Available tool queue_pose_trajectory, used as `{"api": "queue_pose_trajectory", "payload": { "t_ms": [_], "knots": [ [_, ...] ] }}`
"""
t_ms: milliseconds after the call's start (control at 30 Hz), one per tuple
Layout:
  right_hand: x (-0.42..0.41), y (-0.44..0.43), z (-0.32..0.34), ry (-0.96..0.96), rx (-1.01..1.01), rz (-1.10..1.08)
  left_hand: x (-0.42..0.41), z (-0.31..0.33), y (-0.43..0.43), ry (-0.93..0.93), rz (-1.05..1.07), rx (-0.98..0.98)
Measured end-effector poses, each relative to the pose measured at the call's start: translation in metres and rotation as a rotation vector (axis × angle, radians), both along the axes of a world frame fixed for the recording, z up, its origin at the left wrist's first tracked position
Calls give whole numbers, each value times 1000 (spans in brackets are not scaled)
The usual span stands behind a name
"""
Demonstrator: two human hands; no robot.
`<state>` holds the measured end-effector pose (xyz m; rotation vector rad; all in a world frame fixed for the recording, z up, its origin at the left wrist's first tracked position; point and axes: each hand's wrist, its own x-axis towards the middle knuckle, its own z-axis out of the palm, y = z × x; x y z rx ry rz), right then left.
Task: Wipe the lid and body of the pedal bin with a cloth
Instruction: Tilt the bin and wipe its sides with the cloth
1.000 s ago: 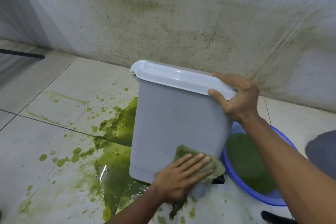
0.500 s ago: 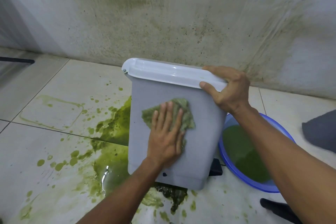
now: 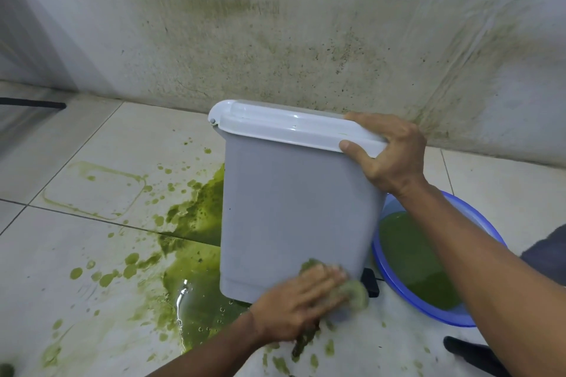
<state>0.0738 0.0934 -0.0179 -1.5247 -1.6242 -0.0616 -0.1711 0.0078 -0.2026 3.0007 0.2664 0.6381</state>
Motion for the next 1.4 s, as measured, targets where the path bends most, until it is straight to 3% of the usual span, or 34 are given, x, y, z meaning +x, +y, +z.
{"api": "queue_pose_trajectory", "payload": {
  "t_ms": [133,300,400,533,633,767,967,1067,1200,1400],
  "knots": [
    [-1,0,0,-7,3,-2,-10,51,61,-373,465,-73],
    [-3,-4,1,-8,22,-9,-3,93,89,-802,887,-63],
    [-5,-5,2,-12,20,-6,24,89,73,-718,836,-113],
    [-5,-6,2,-13,31,10,48,64,54,-443,637,56],
    [-5,-6,2,-11,35,12,37,63,67,-496,765,59],
    [-5,-3,1,-14,26,7,33,75,81,-618,1054,-79],
    [-3,-4,0,-26,47,20,53,73,75,-530,944,-8],
    [-3,-3,1,-25,39,28,41,84,89,-709,1133,-146],
    [-4,-5,3,-26,34,34,28,77,84,-969,1387,-501],
    [-8,-13,3,-38,54,40,16,15,24,-1027,1657,-778]
  ]
}}
